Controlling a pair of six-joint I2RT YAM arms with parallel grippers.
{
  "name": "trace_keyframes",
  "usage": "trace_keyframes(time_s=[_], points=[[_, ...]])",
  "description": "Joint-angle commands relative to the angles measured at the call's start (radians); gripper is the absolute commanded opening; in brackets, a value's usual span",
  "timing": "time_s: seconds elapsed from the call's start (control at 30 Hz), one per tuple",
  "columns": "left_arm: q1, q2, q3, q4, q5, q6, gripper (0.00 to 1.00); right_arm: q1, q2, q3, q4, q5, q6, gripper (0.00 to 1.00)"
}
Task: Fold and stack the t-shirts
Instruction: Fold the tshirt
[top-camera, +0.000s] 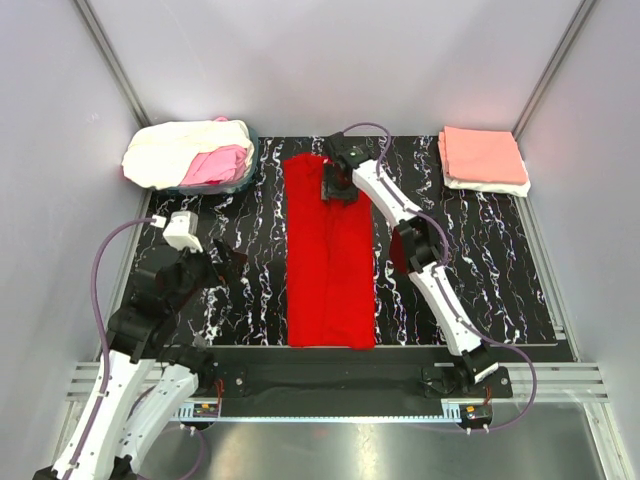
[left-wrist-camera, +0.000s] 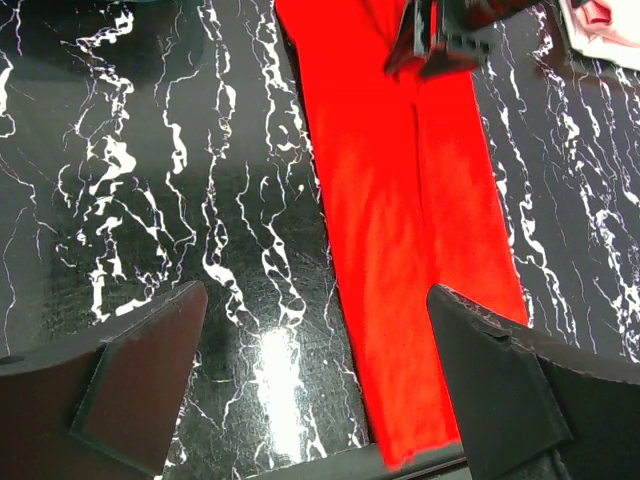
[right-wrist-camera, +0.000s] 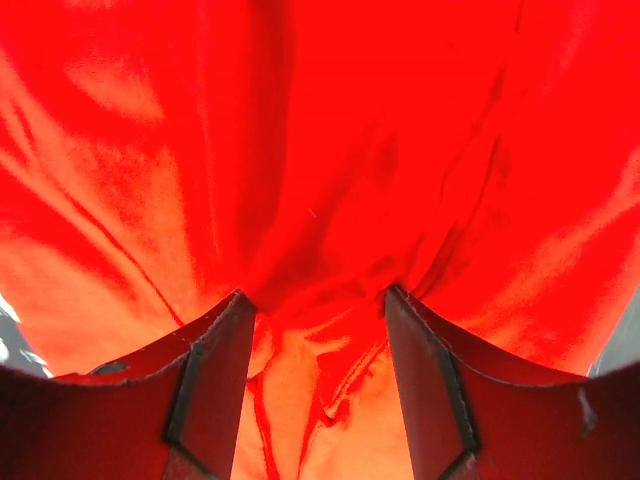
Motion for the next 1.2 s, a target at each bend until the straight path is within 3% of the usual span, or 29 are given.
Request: trace_keyframes(time_s=[0.0,0.27,0.3,0.4,0.6,0.73,0.83,0.9,1.03,1.07,1.17], points=[[0.000,-0.002,-0.004,0.089,-0.005,0.027,0.99,-0.056,0.088,0.008,0.220,-0.035,0.006,0.63],[0.000,0.058,-0.003,0.090,0.022,0.030,0.99,-0.065,0.053,-0.021,0.391,0.011,-0.002,0.75],[0.000,0.059,-0.003,0.090,0.021,0.029,0.99,-0.065,0.039,-0.036,0.403,0.011,-0.001,0.85],[0.000,0.068,-0.004,0.098,0.019,0.026,0.99,-0.065,-0.035,-0.090,0.425,-0.033,-0.004,0.99],[0.000,0.183,0.009,0.095,0.032,0.015,0.99,-0.066,-0.200,-0.101,0.396,-0.102,-0.054,1.00],[0.000,0.314,-0.001,0.131,0.128,-0.061,0.99,-0.069,-0.419,-0.215,0.353,-0.086,-0.070,1.00],[0.000,0.372,-0.055,0.202,0.211,-0.167,0.99,-0.073,-0.621,-0.431,0.322,-0.038,-0.057,1.00],[0.000,0.392,-0.128,0.297,0.261,-0.242,0.99,-0.077,-0.728,-0.670,0.316,-0.024,-0.013,1.00],[-0.009,0.460,-0.250,0.447,0.358,-0.348,0.93,-0.077,-1.046,-1.164,0.389,-0.147,0.055,0.99],[-0.029,0.475,-0.270,0.501,0.372,-0.364,0.91,-0.077,-1.094,-1.348,0.426,-0.161,0.071,0.98],[-0.097,0.515,-0.326,0.550,0.352,-0.410,0.88,-0.077,-1.266,-1.682,0.510,-0.251,0.151,0.86]])
